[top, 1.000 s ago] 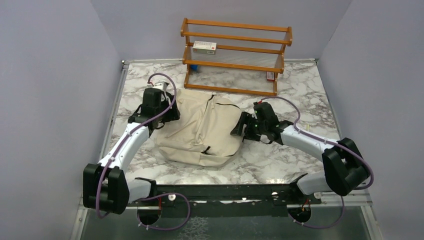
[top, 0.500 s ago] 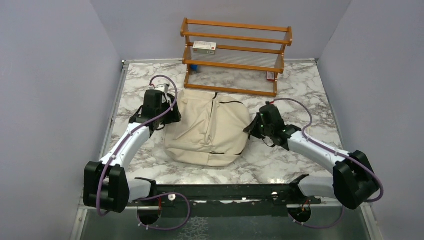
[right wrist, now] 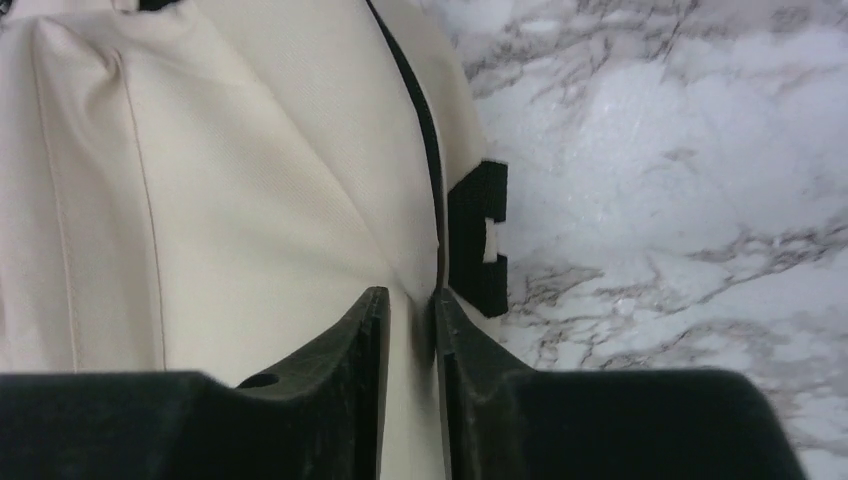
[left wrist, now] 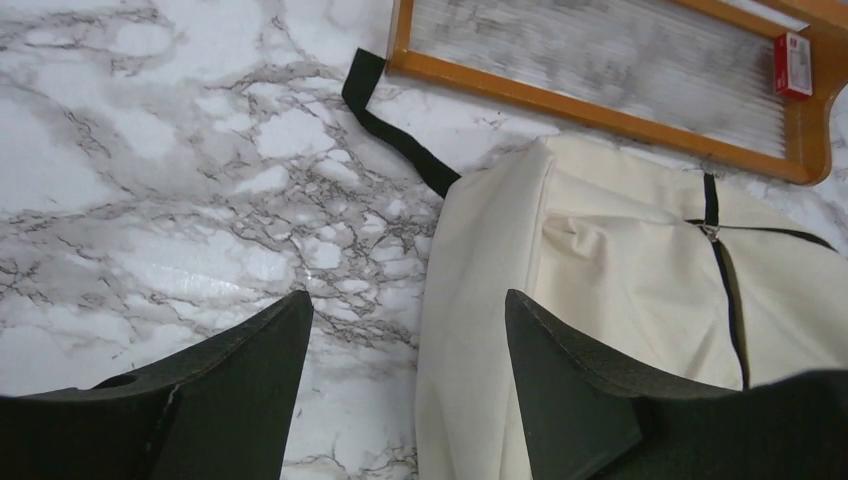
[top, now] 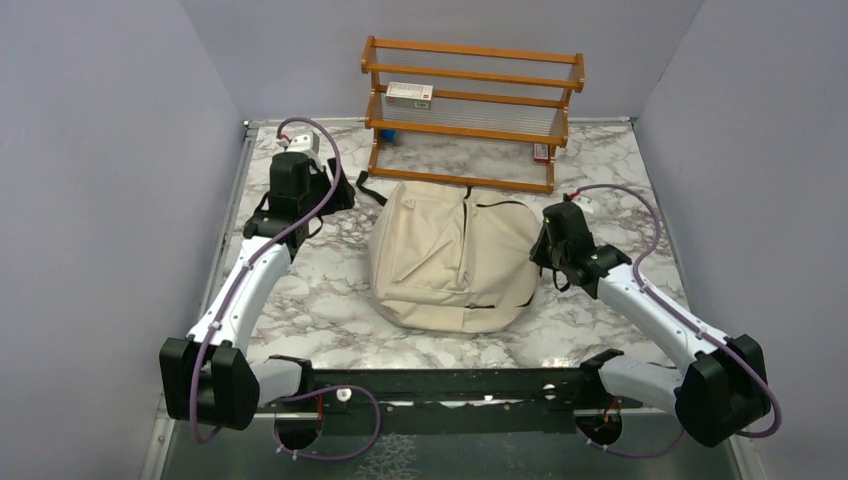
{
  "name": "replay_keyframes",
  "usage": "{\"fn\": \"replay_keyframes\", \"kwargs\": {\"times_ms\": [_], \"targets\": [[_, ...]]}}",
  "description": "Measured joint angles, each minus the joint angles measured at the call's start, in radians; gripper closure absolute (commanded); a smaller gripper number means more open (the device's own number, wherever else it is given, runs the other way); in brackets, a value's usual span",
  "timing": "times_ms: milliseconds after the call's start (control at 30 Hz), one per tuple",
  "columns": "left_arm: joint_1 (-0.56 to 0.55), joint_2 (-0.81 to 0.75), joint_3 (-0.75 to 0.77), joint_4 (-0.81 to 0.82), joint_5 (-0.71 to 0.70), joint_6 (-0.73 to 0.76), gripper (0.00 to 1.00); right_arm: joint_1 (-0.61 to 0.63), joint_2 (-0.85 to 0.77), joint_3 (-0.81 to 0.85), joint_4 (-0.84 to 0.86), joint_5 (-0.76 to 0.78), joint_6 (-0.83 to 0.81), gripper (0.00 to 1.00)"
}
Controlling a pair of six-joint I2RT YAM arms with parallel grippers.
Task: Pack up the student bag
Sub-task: Move the student bag to the center of the board.
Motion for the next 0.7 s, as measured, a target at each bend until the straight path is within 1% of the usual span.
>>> {"fn": "replay_keyframes", "kwargs": {"times_ms": [100, 133, 233, 367, 533, 567, 600, 700], "targets": [[0.003, -0.009, 0.026, 0.016, -0.007, 0.003, 0.28, -0.008, 0.008, 0.062, -0.024, 0.023, -0.05, 0.43], [0.003, -0.011, 0.033, 0.021, -0.007, 0.006, 0.28, -0.008, 0.011, 0.089, -0.032, 0.026, -0.07, 0.37], [0.003, -0.015, 0.04, 0.029, -0.007, 0.02, 0.28, -0.008, 0.012, 0.173, -0.059, 0.029, -0.12, 0.25], [0.003, -0.029, 0.04, 0.037, -0.004, 0.051, 0.28, -0.008, 0.012, 0.281, -0.1, 0.023, -0.194, 0.14], [0.003, -0.098, 0.02, 0.098, 0.057, 0.071, 0.28, -0.008, 0.012, 0.389, -0.13, -0.051, -0.299, 0.1], [0.003, -0.116, 0.012, 0.114, 0.068, 0.071, 0.28, -0.008, 0.012, 0.399, -0.129, -0.072, -0.318, 0.09], [0.003, -0.136, 0.001, 0.129, 0.077, 0.068, 0.28, -0.008, 0.012, 0.405, -0.129, -0.094, -0.336, 0.06], [0.003, -0.179, -0.025, 0.15, 0.077, 0.059, 0.28, -0.008, 0.008, 0.403, -0.128, -0.152, -0.385, 0.04]]}}
